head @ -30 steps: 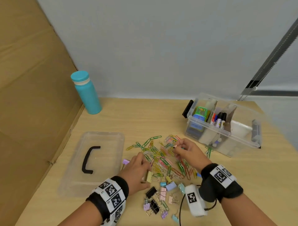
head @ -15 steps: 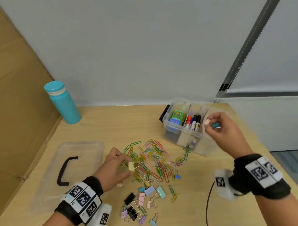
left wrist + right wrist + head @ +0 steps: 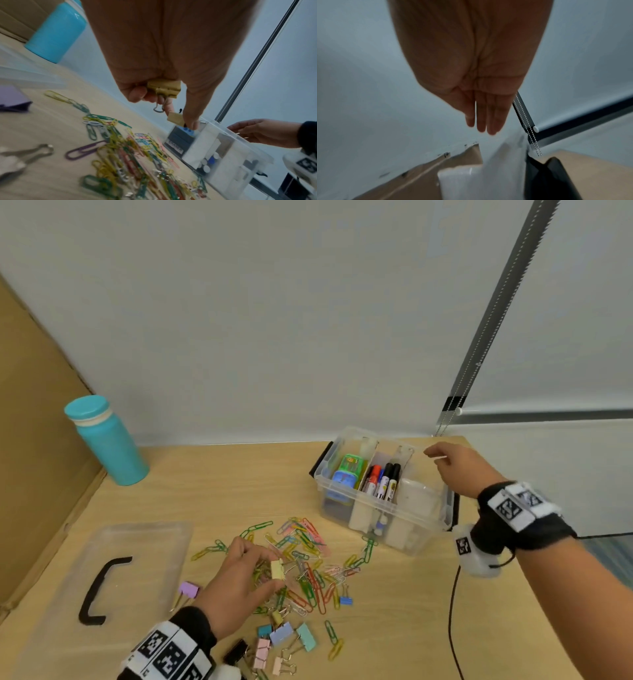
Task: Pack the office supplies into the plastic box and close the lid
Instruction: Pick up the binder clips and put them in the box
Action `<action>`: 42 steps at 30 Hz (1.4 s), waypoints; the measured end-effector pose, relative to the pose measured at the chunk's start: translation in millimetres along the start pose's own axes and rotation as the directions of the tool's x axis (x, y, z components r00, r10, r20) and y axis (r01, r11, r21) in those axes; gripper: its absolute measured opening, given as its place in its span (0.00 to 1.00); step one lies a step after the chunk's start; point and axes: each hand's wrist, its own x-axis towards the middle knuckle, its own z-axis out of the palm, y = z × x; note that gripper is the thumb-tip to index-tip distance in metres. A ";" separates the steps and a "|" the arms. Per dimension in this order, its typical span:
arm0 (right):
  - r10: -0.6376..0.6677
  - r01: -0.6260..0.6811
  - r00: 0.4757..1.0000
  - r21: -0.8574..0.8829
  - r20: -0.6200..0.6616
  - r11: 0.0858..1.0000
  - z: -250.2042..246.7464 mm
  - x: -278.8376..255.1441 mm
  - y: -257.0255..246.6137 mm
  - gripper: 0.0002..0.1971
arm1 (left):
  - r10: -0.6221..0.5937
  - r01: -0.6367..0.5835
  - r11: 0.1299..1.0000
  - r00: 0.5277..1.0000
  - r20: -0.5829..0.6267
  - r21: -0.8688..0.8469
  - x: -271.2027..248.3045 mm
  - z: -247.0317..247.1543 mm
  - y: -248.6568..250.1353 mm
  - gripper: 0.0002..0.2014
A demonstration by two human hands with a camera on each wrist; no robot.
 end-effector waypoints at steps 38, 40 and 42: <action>-0.032 0.092 0.965 0.219 -0.261 0.971 81.5 -69.9 32.4 0.27 | 0.165 -0.204 0.945 0.972 0.166 0.256 68.5 36.3 117.1 0.08; -0.025 0.086 0.965 0.226 -0.261 0.970 82.2 -69.7 33.4 0.27 | 0.087 -0.239 0.872 0.934 0.346 0.427 59.4 56.5 98.3 0.12; -0.014 0.081 0.963 0.238 -0.270 0.968 83.5 -69.2 33.9 0.27 | 0.031 -0.274 0.813 0.902 0.431 0.514 57.0 70.8 88.2 0.15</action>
